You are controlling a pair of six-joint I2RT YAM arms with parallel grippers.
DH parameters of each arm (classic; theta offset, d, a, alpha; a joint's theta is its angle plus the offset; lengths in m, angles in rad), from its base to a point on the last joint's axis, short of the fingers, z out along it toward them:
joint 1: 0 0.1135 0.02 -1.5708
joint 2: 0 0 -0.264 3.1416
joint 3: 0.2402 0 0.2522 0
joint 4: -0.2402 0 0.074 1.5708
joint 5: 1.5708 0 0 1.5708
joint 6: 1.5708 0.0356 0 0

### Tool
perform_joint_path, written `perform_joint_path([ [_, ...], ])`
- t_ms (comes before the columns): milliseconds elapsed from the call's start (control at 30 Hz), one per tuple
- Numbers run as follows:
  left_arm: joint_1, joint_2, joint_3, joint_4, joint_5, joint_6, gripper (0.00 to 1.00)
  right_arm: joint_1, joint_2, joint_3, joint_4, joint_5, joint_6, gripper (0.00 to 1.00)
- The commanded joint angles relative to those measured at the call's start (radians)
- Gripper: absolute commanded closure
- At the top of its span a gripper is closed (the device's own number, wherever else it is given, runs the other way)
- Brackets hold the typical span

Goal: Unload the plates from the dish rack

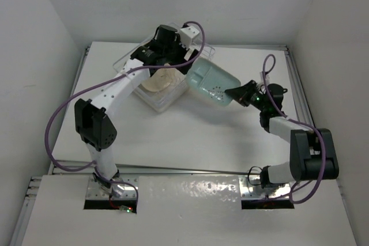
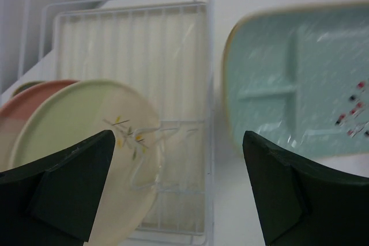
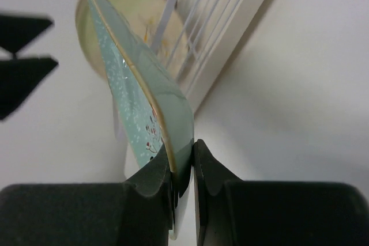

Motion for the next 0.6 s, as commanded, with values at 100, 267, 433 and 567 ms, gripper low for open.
perform_joint_path([
  [100, 0.024, -0.117, -0.019, 0.032, -0.314, 0.016, 0.07, -0.078, 0.007, 0.004, 0.353, 0.269, 0.244, 1.00],
  [267, 0.046, -0.194, -0.112, 0.015, -0.374, 0.036, 0.06, -0.083, 0.037, -0.007, 0.364, 0.572, 0.245, 1.00],
  [433, 0.078, -0.275, -0.218, 0.013, -0.386, 0.076, 0.06, -0.110, 0.128, 0.035, 0.357, 0.759, 0.290, 1.00],
  [567, 0.115, -0.320, -0.299, 0.061, -0.379, 0.085, 0.08, -0.164, 0.214, 0.091, 0.358, 0.781, 0.334, 1.00],
])
